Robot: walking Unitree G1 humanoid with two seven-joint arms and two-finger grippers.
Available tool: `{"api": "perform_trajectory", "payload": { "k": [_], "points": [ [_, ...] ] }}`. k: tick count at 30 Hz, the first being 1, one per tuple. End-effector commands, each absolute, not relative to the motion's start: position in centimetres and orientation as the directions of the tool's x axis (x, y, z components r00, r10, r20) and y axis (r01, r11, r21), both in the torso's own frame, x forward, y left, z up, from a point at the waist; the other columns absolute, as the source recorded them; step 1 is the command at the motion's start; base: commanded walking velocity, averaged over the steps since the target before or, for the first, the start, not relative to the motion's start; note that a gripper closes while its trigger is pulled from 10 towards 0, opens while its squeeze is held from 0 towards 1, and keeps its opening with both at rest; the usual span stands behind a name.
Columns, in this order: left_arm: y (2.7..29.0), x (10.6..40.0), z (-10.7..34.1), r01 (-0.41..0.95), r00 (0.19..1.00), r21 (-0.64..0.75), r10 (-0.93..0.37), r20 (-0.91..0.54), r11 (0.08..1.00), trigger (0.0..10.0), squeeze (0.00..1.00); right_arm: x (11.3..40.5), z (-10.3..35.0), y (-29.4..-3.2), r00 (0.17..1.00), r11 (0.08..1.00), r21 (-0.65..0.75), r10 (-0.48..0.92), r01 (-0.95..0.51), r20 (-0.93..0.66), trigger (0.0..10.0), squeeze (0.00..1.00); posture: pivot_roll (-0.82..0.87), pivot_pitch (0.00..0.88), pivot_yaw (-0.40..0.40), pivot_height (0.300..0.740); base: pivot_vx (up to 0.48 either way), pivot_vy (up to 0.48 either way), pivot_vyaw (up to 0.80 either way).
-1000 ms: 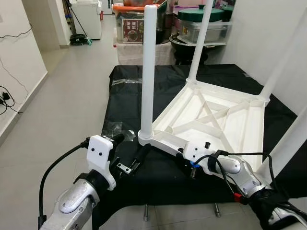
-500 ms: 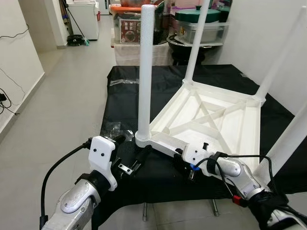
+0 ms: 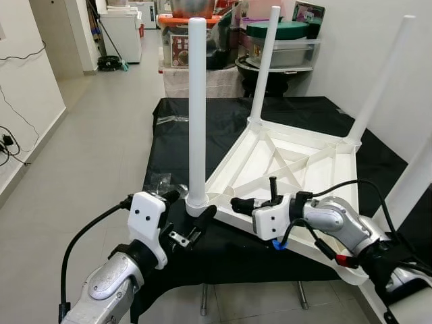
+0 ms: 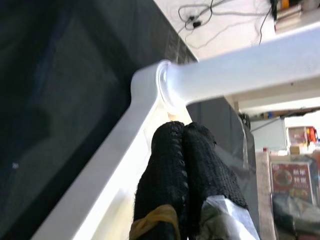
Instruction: Building children table
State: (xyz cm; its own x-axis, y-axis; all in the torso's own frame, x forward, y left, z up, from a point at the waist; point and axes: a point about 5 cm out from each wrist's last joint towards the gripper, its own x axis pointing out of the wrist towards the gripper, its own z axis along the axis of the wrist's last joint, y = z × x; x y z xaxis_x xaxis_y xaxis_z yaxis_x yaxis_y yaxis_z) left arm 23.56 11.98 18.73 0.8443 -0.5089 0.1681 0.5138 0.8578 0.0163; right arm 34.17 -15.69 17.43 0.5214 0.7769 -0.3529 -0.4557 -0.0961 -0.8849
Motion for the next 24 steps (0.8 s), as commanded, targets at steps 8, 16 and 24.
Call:
{"api": "perform_trajectory", "payload": {
  "k": [8,16,24],
  "points": [
    [11.7,23.5,18.2,0.522,0.842,0.009,-0.517,0.156,0.853,10.0,0.00,34.5,19.9,-15.5,0.575,0.329,-0.811,0.818,-0.483,-0.011,10.0,1.00,0.07,0.000,-0.047,0.740,0.000,0.000,0.00],
    [12.1,23.8,18.4,0.502,0.851,0.017,-0.497,0.171,0.865,10.0,0.00,31.7,20.1,-14.2,0.530,0.558,-0.482,0.822,-0.676,0.209,10.0,1.00,0.07,0.000,-0.046,0.740,0.000,0.000,0.00],
    [12.1,23.8,18.0,0.497,0.854,0.032,-0.496,0.157,0.867,10.0,0.00,28.3,21.8,-14.2,0.495,0.544,-0.536,0.832,-0.645,0.250,10.0,1.00,0.03,0.000,-0.027,0.740,0.000,0.000,0.00]
  ]
}}
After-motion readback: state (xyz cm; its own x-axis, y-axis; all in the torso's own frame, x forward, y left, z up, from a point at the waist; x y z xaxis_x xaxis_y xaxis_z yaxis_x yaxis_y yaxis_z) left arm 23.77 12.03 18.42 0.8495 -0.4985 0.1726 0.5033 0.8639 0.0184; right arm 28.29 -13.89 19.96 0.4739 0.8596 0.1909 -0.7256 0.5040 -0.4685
